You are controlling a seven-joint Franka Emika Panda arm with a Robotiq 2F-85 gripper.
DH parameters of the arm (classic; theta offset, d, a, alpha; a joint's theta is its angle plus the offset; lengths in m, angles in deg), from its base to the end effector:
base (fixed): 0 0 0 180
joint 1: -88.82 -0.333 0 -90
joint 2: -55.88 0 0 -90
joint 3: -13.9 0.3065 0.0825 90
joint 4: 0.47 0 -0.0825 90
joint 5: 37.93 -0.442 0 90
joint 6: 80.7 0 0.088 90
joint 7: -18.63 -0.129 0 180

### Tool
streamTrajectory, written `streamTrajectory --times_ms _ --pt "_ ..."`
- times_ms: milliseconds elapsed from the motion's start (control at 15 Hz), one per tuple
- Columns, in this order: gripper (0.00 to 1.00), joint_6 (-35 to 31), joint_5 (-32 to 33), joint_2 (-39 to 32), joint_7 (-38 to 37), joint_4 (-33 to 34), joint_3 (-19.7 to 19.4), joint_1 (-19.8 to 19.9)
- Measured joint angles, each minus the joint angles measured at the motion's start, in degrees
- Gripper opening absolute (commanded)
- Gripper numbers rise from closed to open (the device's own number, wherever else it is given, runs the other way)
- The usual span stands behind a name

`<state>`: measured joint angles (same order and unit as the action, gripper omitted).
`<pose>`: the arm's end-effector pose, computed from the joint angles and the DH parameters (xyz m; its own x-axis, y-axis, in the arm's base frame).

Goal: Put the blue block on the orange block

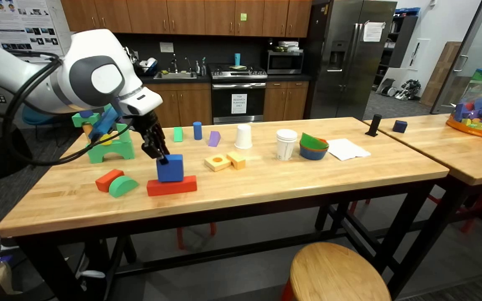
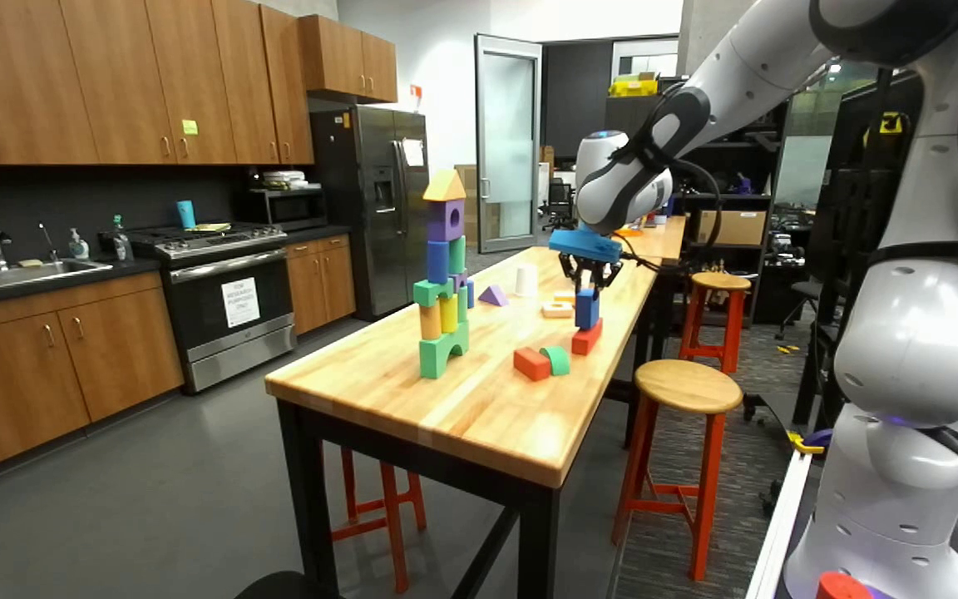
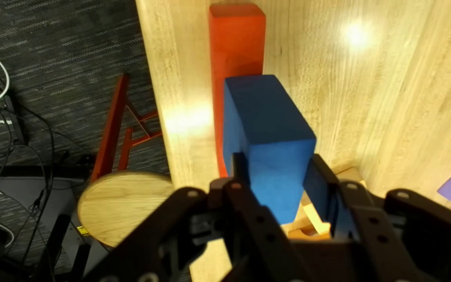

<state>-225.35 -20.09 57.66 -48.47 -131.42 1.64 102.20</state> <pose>0.5289 -0.2547 0.3255 0.1521 -0.9400 0.3053 -0.9715 -0.1991 -0.1288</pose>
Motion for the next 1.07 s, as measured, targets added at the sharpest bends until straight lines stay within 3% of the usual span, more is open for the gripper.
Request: streamTrajectory --times_ms 1067 --pt "0.15 0.0 0.8 0.9 0.3 -0.8 0.0 0.5"
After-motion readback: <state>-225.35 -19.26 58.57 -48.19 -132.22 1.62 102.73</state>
